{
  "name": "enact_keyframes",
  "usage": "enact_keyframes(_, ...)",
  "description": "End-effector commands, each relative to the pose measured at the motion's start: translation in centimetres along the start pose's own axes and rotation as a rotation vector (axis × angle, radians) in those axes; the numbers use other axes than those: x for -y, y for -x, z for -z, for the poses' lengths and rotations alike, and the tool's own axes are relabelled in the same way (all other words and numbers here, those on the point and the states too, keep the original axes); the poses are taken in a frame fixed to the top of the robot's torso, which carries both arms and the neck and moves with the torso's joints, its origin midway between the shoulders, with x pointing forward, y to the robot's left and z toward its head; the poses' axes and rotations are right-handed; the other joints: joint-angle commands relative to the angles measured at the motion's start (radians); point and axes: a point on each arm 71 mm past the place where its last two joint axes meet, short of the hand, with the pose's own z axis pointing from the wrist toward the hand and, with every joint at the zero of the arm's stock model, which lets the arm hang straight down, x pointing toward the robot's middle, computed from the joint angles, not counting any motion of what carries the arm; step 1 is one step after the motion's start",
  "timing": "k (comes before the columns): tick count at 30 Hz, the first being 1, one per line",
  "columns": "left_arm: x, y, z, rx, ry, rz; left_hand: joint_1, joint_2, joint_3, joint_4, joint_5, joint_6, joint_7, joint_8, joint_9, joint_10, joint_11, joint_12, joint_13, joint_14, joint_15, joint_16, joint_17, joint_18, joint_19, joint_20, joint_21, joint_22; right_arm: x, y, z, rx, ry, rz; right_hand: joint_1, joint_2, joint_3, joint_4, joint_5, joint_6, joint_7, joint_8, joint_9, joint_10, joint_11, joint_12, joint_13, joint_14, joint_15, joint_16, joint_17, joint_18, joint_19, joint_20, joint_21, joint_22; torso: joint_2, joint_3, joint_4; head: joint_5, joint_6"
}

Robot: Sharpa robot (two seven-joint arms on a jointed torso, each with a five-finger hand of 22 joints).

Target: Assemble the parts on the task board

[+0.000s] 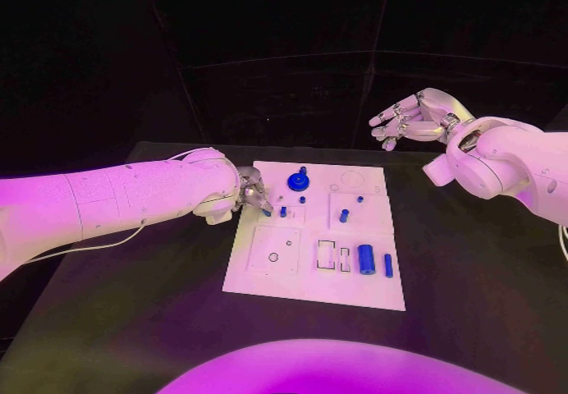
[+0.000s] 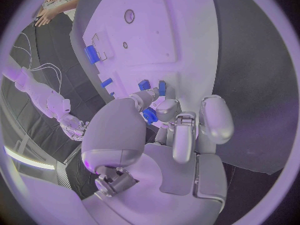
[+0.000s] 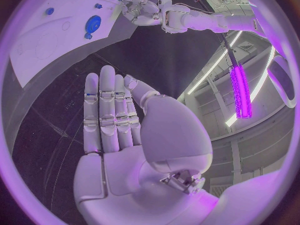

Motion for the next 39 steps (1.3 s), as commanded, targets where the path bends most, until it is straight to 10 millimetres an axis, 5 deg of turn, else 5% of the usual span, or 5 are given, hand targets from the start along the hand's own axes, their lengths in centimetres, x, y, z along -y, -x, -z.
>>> enact_keyframes(1,0.01,-0.3,-0.1,-0.02,0.011,-0.019,0.0,0.006,0.091,-0.087,0.005,0.007,-0.012,0.004,0.0,0.008,-0.001,0.006,0.001,0.104,-0.006,0.003,0.263,-0.016,0.002,-0.003,0.006,0.001,-0.21,0.08,-0.06,0.006,0.013,-0.002,-0.012,-0.002,0.004,-0.003,0.003,0.008,0.002,-0.004,0.0,0.006,-0.001,-0.009,-0.002,0.004,0.0,-0.007,-0.002,0.011,0.003,-0.003,0.004,0.001,0.0,0.0006,-0.0006,-0.001,-0.002)
enact_keyframes(39,0.13,0.14,-1.01,-0.05,0.069,-0.049,-0.106,-0.019,-0.017,-0.009,-0.003,0.037,-0.035,0.027,-0.001,0.01,-0.018,-0.007,-0.02,0.104,-0.021,0.003,0.263,-0.017,0.004,-0.017,0.004,0.005,-0.11,-0.08,-0.18,-0.004,-0.011,-0.004,-0.029,-0.006,0.001,0.003,0.015,0.004,0.008,-0.015,0.0,0.002,0.006,-0.05,-0.016,-0.005,0.009,-0.042,-0.007,0.008,-0.015,0.005,-0.01,-0.003,0.0,0.0001,0.0007,-0.006,-0.006)
